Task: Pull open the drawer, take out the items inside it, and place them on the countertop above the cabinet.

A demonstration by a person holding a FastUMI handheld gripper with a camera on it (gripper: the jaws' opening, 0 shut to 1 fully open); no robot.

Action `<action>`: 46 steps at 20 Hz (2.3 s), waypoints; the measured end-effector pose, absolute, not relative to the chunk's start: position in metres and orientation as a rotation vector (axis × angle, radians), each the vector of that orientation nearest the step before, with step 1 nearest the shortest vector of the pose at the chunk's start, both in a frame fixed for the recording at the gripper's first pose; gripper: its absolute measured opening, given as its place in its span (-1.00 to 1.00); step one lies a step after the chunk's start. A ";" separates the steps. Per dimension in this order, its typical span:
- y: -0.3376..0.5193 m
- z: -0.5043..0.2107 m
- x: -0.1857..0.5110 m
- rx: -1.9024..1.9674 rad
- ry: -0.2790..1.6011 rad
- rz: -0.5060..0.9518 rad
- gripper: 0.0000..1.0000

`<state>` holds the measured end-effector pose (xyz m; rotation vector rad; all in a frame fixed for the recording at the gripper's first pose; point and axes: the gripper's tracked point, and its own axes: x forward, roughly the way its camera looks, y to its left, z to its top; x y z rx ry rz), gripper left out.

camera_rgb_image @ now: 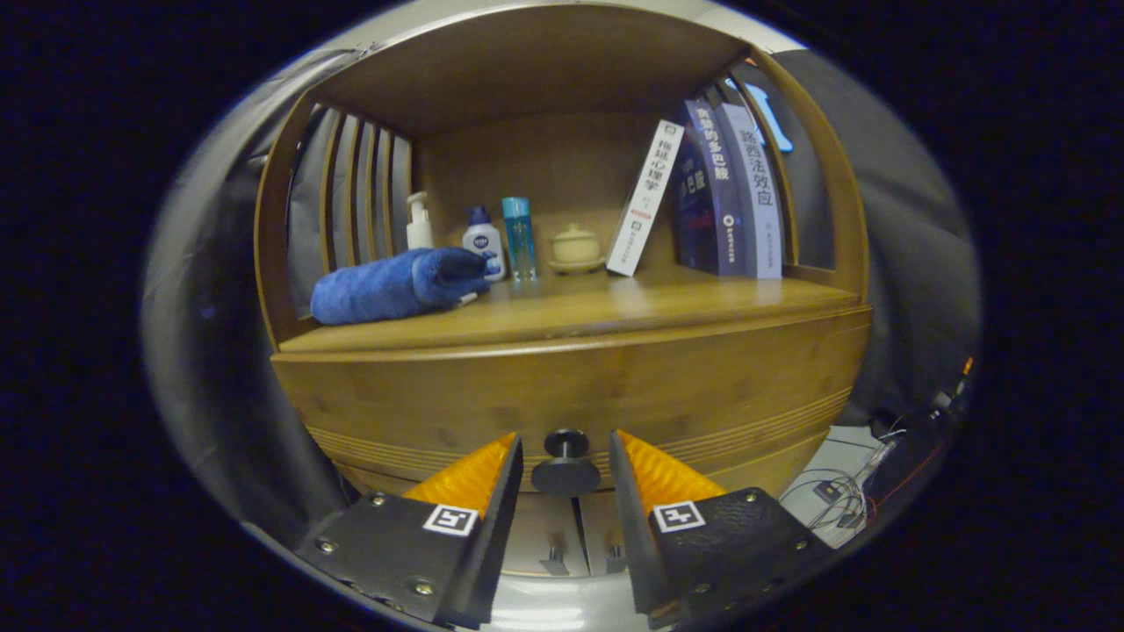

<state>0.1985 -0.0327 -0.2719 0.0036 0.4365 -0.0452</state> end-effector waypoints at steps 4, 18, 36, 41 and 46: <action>-0.032 -0.279 0.205 -0.090 0.461 -0.045 -0.10; -0.030 -0.272 0.156 -0.036 0.472 -0.119 -0.28; -0.027 -0.256 0.034 -0.026 0.468 -0.191 -0.29; -0.026 -0.256 0.033 -0.038 0.470 -0.169 -0.28; -0.023 -0.248 0.034 -0.006 0.437 -0.146 -0.17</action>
